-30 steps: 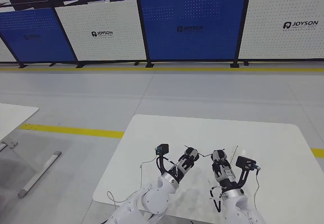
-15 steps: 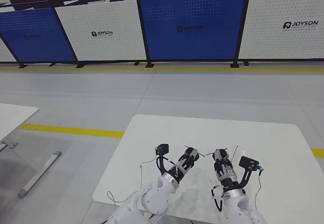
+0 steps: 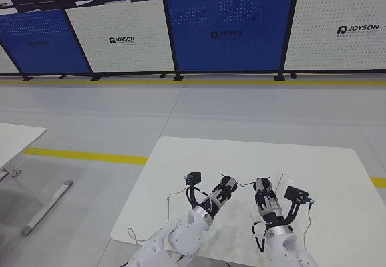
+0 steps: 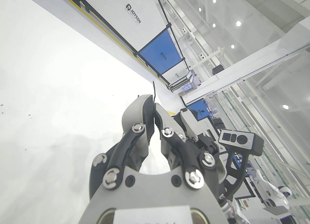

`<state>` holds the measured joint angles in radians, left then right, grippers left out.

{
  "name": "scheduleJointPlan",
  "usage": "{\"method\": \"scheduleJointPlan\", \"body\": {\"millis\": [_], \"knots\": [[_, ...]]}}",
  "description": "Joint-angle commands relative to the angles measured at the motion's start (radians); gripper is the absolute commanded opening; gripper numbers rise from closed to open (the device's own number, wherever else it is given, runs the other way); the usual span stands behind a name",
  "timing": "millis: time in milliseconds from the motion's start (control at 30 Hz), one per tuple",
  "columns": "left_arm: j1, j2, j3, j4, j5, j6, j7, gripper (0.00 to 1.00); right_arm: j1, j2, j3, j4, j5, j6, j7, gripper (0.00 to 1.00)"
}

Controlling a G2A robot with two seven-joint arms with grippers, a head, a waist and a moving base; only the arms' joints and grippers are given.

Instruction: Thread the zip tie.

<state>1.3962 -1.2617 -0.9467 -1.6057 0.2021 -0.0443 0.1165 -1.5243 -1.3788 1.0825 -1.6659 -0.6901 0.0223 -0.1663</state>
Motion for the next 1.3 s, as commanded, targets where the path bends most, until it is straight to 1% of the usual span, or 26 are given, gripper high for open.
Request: {"method": "scheduleJointPlan", "body": {"millis": [0, 700, 833, 967, 1267], "knots": [[0.0, 0.0, 0.0, 0.0, 0.0, 0.0, 0.0, 0.0, 0.0, 0.0, 0.0, 0.0, 0.0, 0.0, 0.0, 0.0], [0.0, 0.0, 0.0, 0.0, 0.0, 0.0, 0.0, 0.0, -0.002, 0.0, 0.004, -0.005, 0.0, 0.0, -0.002, 0.0], [0.0, 0.0, 0.0, 0.0, 0.0, 0.0, 0.0, 0.0, -0.016, -0.001, 0.01, -0.019, -0.015, 0.014, -0.023, 0.0], [0.0, 0.0, 0.0, 0.0, 0.0, 0.0, 0.0, 0.0, -0.026, -0.001, 0.013, -0.025, -0.03, 0.034, -0.02, 0.0], [0.0, 0.0, 0.0, 0.0, 0.0, 0.0, 0.0, 0.0, -0.027, -0.001, 0.013, -0.025, -0.032, 0.034, -0.019, 0.0]]}}
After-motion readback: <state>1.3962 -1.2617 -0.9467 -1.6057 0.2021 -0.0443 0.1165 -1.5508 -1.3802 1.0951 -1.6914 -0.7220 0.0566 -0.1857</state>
